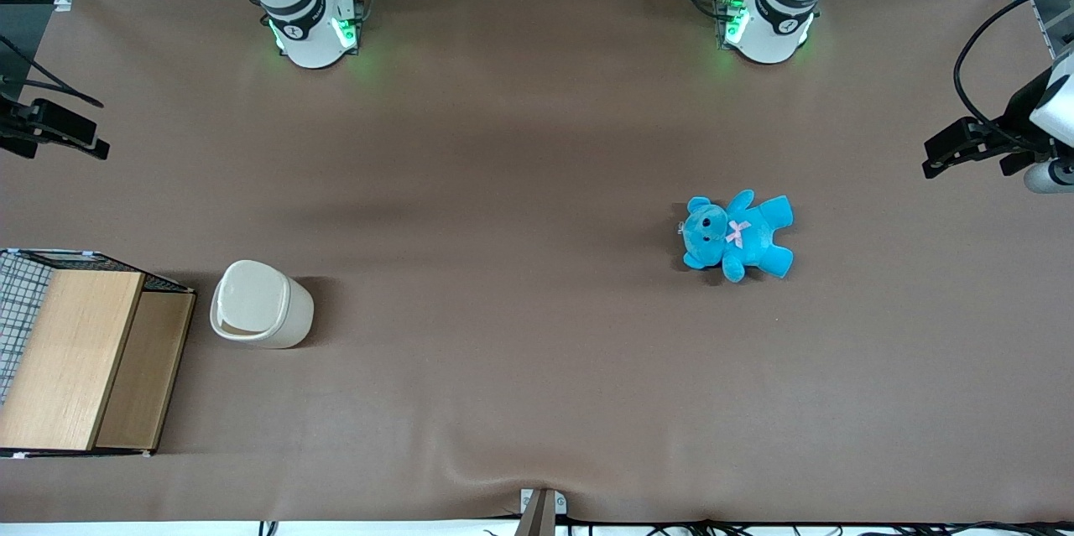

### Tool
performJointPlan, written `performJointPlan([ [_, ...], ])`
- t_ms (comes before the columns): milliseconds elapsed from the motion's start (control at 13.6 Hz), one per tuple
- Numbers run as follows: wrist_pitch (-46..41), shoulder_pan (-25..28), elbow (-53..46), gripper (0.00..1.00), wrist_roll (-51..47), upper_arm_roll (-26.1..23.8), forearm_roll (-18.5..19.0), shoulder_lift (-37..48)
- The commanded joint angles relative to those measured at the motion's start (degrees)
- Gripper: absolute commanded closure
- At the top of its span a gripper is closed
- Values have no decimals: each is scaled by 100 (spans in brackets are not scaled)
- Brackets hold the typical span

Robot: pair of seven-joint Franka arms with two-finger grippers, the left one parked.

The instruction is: Open trash can with right arm

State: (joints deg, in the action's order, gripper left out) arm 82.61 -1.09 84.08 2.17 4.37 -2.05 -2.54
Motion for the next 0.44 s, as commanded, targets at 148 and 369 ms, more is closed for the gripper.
performJointPlan([
  [148,44,-94,135,0,-58,-77,179,87],
  [369,71,-102,21,0,-50,-77,188,34],
])
